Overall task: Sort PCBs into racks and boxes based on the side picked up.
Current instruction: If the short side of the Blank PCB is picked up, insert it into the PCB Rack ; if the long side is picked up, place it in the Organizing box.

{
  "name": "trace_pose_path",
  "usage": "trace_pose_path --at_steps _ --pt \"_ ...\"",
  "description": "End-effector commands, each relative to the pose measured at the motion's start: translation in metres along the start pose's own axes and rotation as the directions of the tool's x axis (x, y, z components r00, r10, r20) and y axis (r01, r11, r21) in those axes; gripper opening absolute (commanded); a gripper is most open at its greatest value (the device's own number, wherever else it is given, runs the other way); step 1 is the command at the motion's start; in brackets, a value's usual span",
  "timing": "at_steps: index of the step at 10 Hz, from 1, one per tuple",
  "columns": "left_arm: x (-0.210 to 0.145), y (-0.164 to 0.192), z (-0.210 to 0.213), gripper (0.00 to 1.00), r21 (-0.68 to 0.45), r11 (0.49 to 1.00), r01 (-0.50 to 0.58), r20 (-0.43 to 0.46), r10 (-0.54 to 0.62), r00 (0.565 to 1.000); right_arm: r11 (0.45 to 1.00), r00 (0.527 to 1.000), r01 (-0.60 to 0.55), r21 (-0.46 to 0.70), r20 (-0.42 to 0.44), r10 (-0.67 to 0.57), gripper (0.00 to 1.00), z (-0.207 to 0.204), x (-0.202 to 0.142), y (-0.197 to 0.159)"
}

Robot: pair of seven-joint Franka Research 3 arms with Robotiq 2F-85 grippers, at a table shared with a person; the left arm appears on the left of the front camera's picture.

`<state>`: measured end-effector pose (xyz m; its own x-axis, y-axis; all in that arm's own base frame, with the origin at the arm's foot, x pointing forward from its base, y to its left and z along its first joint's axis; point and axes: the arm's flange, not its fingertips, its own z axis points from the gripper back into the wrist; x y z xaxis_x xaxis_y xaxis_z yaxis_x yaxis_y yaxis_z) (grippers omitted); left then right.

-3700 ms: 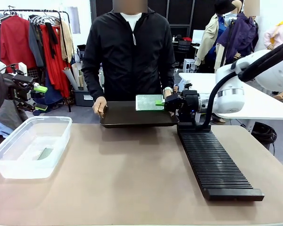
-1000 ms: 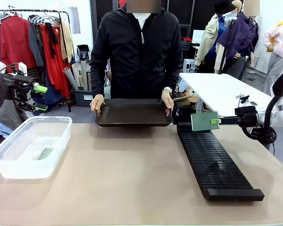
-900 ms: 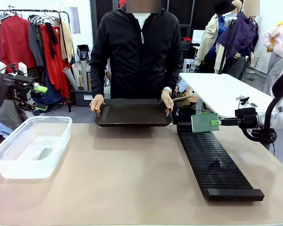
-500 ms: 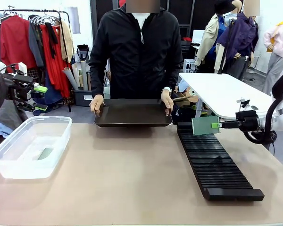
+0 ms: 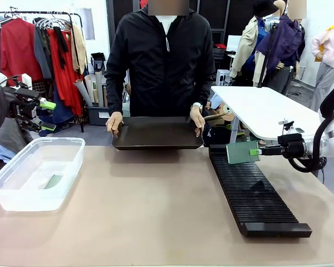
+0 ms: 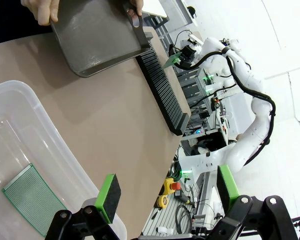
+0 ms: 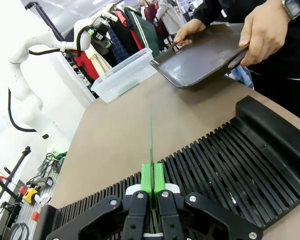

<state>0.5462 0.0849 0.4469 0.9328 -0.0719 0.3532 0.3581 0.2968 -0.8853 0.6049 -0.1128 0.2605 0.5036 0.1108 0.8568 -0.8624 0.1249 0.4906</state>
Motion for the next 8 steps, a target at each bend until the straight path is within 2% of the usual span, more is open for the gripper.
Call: trace_pose_path --at_steps 1,8 --pt "0.0007 -0.0021 0.0011 1.00 0.001 1.000 -0.001 0.002 0.001 1.000 1.000 1.000 0.000 0.002 -0.001 0.000 0.00 -0.0011 -0.0002 -0.0002" --pt "0.0007 -0.0021 0.0011 1.00 0.001 1.000 -0.001 0.002 0.001 1.000 1.000 1.000 0.000 0.002 -0.001 0.000 0.00 -0.0011 -0.0002 -0.0002"
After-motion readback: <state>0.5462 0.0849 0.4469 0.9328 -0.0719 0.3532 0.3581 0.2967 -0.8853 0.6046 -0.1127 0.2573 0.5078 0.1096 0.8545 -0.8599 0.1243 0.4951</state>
